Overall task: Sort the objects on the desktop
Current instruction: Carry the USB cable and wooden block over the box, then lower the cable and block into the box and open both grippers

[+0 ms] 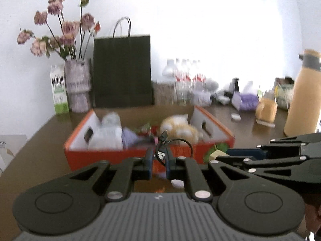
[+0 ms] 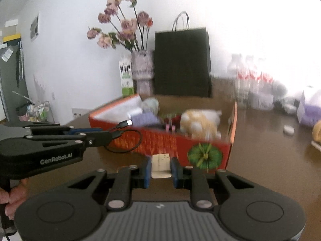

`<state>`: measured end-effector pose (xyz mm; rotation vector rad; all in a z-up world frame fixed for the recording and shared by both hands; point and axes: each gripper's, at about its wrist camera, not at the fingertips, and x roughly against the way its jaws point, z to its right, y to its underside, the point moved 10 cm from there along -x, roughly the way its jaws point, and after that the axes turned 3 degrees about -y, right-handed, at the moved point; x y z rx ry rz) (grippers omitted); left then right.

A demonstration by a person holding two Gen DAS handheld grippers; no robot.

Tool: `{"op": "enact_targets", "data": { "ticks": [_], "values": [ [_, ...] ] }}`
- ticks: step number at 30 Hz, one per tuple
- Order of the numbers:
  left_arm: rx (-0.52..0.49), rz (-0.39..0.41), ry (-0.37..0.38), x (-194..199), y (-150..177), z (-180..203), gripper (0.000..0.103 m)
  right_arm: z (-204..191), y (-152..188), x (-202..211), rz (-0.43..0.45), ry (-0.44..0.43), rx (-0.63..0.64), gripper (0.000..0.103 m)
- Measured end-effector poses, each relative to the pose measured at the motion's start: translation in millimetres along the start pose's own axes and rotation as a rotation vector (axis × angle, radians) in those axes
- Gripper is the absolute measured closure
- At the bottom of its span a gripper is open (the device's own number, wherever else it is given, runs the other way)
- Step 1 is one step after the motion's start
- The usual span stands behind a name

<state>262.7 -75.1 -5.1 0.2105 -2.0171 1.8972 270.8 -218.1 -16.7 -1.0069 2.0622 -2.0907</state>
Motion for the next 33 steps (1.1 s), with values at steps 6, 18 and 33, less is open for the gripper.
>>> {"op": "enact_targets", "data": {
  "ticks": [6, 18, 33],
  "values": [
    [0.025, 0.062, -0.016, -28, -41, -10, 0.091, 8, -44, -21, 0.057, 0.026, 0.012, 0.083],
    [0.081, -0.023, -0.024, -124, -35, -24, 0.091, 49, -58, -102, 0.013, 0.06, -0.053, 0.083],
    [0.033, -0.025, -0.109, -127, -17, -25, 0.033, 59, -38, -107, -0.015, 0.097, -0.064, 0.068]
  ]
}}
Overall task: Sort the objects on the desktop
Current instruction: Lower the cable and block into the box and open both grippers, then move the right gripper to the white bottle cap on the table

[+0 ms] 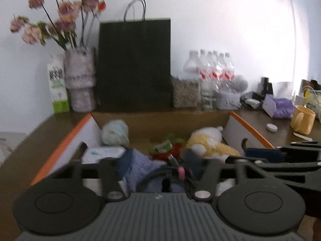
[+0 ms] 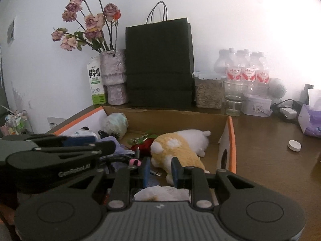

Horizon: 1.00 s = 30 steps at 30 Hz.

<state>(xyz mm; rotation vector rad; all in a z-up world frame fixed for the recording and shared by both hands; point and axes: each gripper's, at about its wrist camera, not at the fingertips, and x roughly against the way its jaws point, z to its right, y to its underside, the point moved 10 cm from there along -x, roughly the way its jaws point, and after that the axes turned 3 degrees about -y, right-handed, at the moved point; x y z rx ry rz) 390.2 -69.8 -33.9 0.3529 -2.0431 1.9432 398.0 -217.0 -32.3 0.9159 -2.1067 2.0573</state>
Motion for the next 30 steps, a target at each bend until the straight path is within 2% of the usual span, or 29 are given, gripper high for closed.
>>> {"op": "enact_targets", "data": {
  "ticks": [1, 2, 4, 5, 7, 9, 21, 30],
  "values": [
    [-0.002, 0.02, -0.023, 3, -4, -2, 0.028, 1, -2, 3, 0.017, 0.012, -0.001, 0.06],
    [0.003, 0.038, -0.053, 6, -7, -6, 0.02, 4, -4, 6, 0.035, 0.024, -0.002, 0.055],
    [0.023, 0.061, -0.08, 12, -12, -14, 0.007, 10, -8, 13, 0.064, 0.041, -0.021, 0.027],
    [0.039, 0.075, -0.086, 15, -16, -18, 0.0, 12, -11, 17, 0.084, 0.041, -0.031, 0.02],
    [0.058, 0.094, -0.07, 20, -19, -20, 0.0, 14, -15, 24, 0.119, 0.034, -0.037, 0.005],
    [0.063, 0.103, -0.058, 23, -21, -20, 0.0, 13, -17, 28, 0.135, 0.033, -0.031, 0.002],
    [0.061, 0.094, -0.074, 25, -17, -20, 0.0, 10, -19, 30, 0.142, 0.03, -0.017, 0.0],
    [0.037, 0.055, -0.066, 55, -6, -27, 0.0, -5, -16, 51, 0.134, -0.002, 0.015, 0.0]
  ]
}}
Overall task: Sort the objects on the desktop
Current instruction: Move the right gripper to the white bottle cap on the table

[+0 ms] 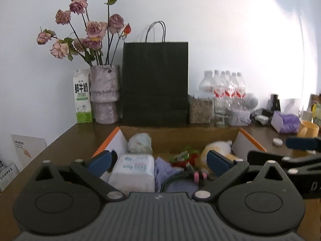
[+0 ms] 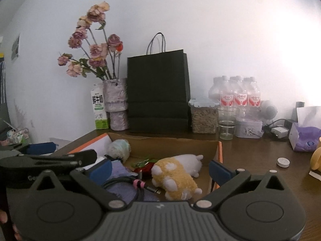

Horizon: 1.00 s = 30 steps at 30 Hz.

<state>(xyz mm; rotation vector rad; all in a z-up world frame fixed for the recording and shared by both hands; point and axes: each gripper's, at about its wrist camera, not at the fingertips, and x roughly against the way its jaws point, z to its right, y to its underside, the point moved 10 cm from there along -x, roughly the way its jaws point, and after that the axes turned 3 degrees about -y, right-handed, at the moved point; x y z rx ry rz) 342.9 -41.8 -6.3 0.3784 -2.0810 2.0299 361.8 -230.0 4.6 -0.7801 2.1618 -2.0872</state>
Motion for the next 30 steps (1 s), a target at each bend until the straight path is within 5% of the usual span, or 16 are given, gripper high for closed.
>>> {"op": "enact_targets", "data": {
  "ticks": [17, 30],
  "values": [
    [-0.109, -0.232, 0.073, 17, 83, 7, 0.0, -2, 61, 41, -0.145, 0.025, -0.004, 0.0],
    [-0.129, -0.291, 0.102, 8, 102, 17, 0.008, 2, 98, 43, -0.226, 0.02, -0.03, 0.0]
  ]
}}
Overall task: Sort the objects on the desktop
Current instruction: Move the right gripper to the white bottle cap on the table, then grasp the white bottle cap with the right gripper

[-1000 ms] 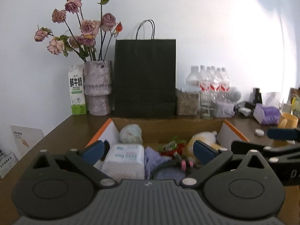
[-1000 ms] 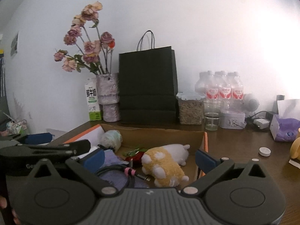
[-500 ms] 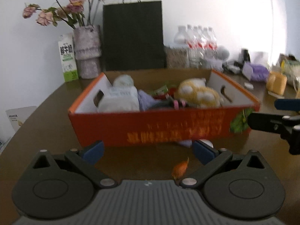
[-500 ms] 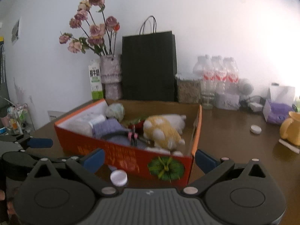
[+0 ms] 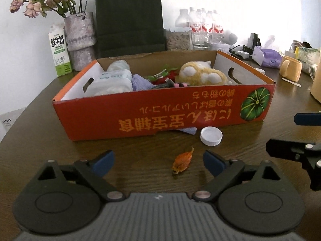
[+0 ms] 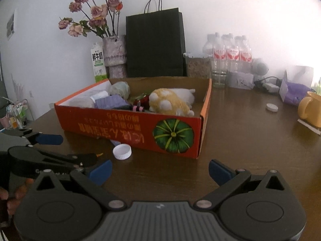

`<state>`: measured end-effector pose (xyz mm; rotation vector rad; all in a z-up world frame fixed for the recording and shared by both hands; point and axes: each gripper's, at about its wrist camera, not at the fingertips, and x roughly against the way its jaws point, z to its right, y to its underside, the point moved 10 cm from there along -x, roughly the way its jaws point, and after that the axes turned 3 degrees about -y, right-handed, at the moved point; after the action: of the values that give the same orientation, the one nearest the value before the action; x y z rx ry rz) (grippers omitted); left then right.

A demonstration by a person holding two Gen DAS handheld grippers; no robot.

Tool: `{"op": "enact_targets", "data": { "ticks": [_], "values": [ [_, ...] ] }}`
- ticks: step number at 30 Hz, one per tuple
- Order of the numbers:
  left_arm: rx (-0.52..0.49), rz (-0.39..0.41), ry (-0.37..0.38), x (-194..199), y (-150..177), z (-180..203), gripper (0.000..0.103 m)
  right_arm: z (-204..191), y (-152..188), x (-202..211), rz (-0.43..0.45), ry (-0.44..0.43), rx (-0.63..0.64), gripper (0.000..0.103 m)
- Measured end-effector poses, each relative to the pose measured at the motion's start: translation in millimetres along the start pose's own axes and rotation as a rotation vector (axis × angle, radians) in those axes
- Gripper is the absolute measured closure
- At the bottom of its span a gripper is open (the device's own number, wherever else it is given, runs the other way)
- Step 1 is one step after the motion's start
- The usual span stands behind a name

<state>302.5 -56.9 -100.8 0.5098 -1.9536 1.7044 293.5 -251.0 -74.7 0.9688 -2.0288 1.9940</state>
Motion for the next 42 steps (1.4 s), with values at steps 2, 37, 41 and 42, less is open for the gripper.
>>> {"op": "enact_targets", "data": {
  "ticks": [2, 37, 41, 42],
  "values": [
    [0.008, -0.004, 0.016, -1, 1, 1, 0.018, -1, 1, -1, -0.004, -0.002, 0.001, 0.0],
    [0.153, 0.072, 0.034, 30, -5, -77, 0.089, -57, -13, -56, -0.111, 0.013, 0.032, 0.021],
    [0.175, 0.08, 0.031, 32, -3, -91, 0.089, -63, -13, -70, -0.138, 0.021, 0.018, 0.041],
    [0.184, 0.08, 0.032, 33, -3, -94, 0.089, -64, -12, -73, -0.144, 0.02, 0.013, 0.05]
  ]
}}
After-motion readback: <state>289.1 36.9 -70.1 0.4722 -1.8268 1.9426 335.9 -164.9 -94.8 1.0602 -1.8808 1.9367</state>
